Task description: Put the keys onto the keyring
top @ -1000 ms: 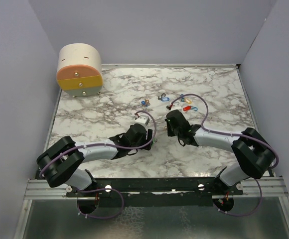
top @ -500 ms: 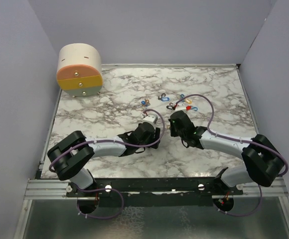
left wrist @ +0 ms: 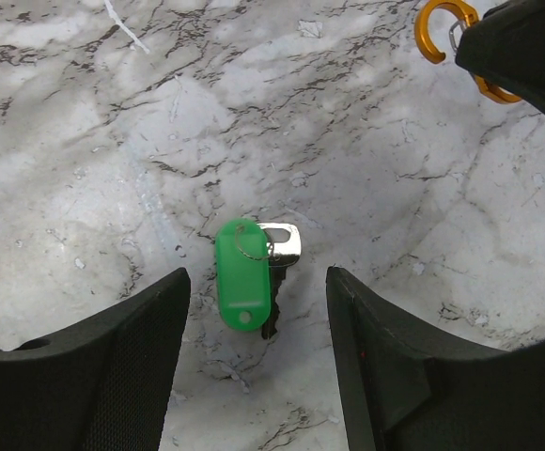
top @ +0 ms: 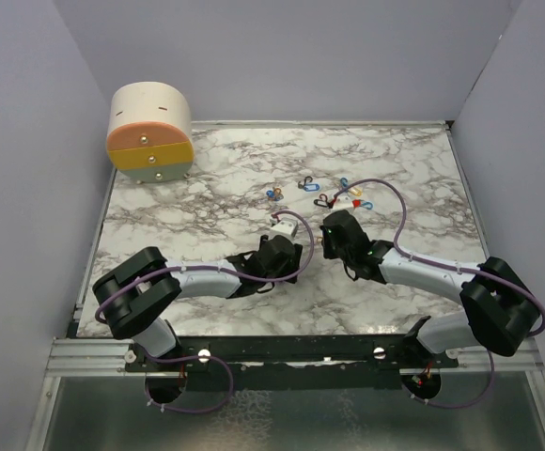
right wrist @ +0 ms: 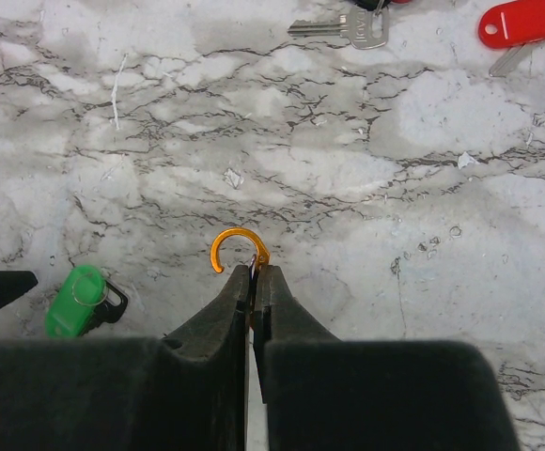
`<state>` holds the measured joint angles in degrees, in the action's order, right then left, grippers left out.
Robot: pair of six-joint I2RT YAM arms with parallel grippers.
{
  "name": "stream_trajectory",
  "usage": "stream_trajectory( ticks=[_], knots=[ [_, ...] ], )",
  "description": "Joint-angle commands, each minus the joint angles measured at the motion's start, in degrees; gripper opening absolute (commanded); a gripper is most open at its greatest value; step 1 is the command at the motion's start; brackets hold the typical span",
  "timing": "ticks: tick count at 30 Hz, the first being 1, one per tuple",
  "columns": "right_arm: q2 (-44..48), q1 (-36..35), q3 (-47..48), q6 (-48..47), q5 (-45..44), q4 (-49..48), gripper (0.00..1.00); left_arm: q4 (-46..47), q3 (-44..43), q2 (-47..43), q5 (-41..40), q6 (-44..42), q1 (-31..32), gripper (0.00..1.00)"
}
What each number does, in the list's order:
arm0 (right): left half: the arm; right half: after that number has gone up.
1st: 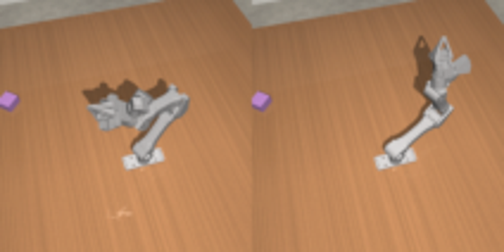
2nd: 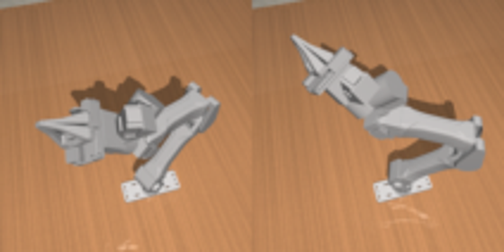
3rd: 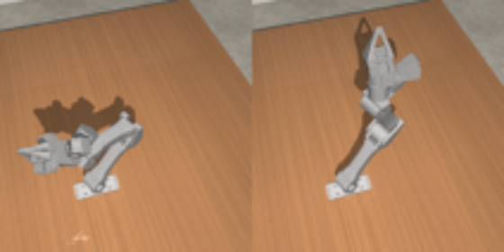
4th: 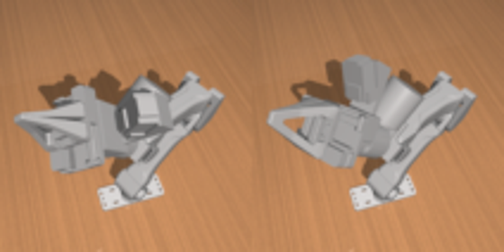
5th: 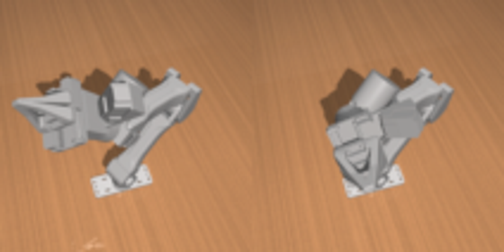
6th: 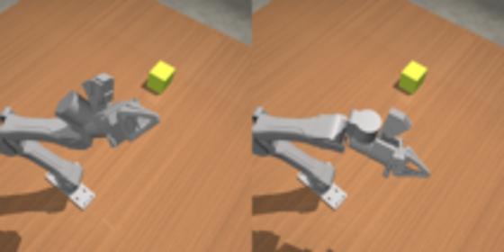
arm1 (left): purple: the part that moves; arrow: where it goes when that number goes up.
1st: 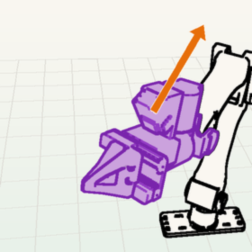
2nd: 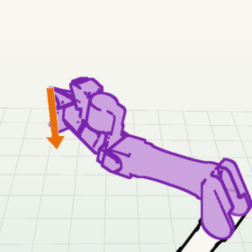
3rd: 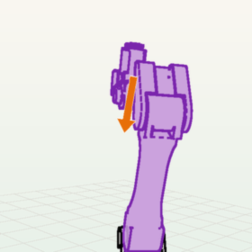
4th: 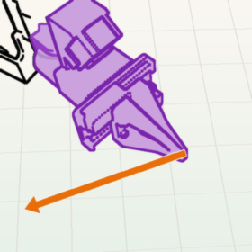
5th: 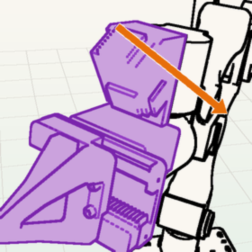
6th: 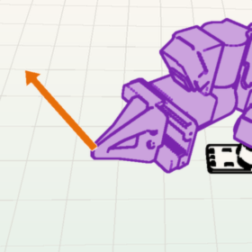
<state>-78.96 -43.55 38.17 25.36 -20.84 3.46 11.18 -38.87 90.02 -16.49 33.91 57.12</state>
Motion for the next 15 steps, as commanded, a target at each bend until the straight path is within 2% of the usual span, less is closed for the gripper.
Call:
stream_trajectory(
  ticks=[1, 15],
  knots=[
    [0.9, -0.4, -0.5, 0.8, -2.1, 0.5, 0.01, -1.4, 0.4, 0.1, -5.3, -1.2, 0.6, 0.62],
    [0.5, -0.4, -0.6, 0.9, -1.9, 0.1, 0.01, -6.1, 1.0, 1.1, -11.1, -2.4, 1.4, 0.62]
  ],
)
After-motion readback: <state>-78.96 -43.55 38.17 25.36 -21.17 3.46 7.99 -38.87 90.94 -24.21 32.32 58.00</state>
